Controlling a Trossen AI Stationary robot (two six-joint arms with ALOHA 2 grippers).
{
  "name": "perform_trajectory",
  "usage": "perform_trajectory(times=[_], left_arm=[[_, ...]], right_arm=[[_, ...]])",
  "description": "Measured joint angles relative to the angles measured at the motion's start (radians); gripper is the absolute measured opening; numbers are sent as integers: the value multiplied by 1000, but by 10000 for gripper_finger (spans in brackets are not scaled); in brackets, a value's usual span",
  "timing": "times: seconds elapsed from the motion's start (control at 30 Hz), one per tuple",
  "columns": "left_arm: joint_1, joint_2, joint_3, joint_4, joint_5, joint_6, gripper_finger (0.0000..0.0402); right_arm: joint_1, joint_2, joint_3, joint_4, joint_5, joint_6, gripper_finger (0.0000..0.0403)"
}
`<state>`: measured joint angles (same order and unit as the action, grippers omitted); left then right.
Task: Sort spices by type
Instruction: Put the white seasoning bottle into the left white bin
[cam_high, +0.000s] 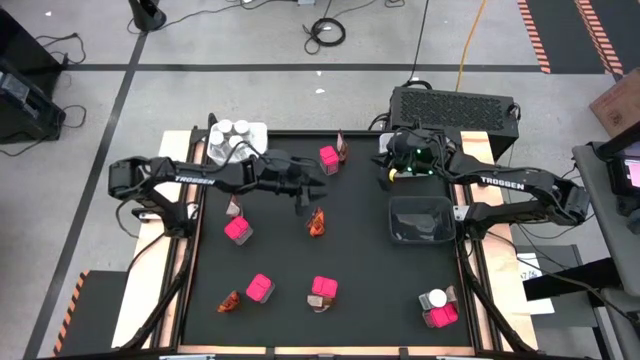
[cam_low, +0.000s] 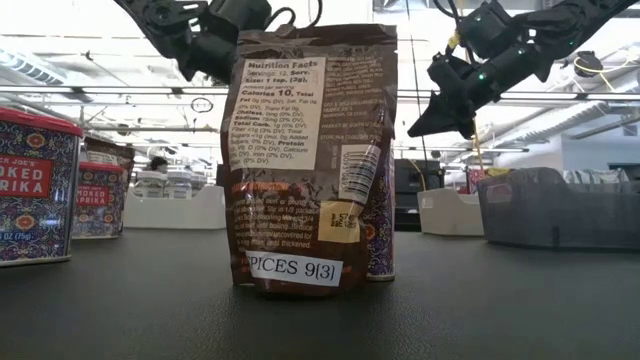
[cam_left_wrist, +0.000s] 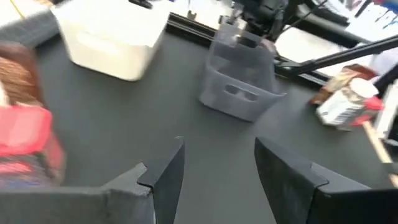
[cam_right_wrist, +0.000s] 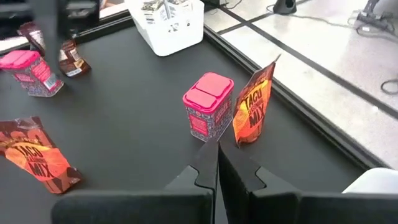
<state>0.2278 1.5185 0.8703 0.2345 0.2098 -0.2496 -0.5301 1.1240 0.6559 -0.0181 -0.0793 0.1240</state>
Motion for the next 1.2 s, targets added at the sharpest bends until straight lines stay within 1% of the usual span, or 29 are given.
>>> perform_trajectory(times=[0.1, 0.2, 0.33, 0.43, 0.57, 0.67, 0.73, 0.87, 0.97, 1.03, 1.2], left_arm=[[-52, -5, 0, 23, 18, -30, 196], [-103, -9, 1, 100, 17, -28, 196], [-140, -9, 7, 106, -50, 2, 196], [-144, -9, 14, 111, -53, 3, 196], [-143, -9, 14, 85, -28, 28, 196], [-143, -7, 14, 89, -21, 39, 196], [-143, 4, 14, 107, -7, 76, 196], [-160, 67, 28, 156, 45, 106, 196], [-180, 154, 95, 145, 49, 101, 196], [-196, 216, 163, 148, 44, 101, 196], [-242, 364, 362, 155, -21, 101, 196]], right_arm=[[0, 0, 0, 0, 0, -36, 8], [1, 0, 0, -7, -1, -87, 8], [2, 0, 0, -25, -4, -95, 8], [2, 0, 0, -28, -4, -92, 8], [2, 0, 0, -58, -4, -81, 8], [2, 0, 0, -82, -4, -84, 8], [2, 0, 0, -83, -4, -90, 8], [2, -18, 0, -94, -4, -145, 8], [-6, -47, 0, -100, -1, -159, 8], [-7, -71, 0, -104, 0, -163, 8], [-7, -143, 0, -147, -5, -235, 8]])
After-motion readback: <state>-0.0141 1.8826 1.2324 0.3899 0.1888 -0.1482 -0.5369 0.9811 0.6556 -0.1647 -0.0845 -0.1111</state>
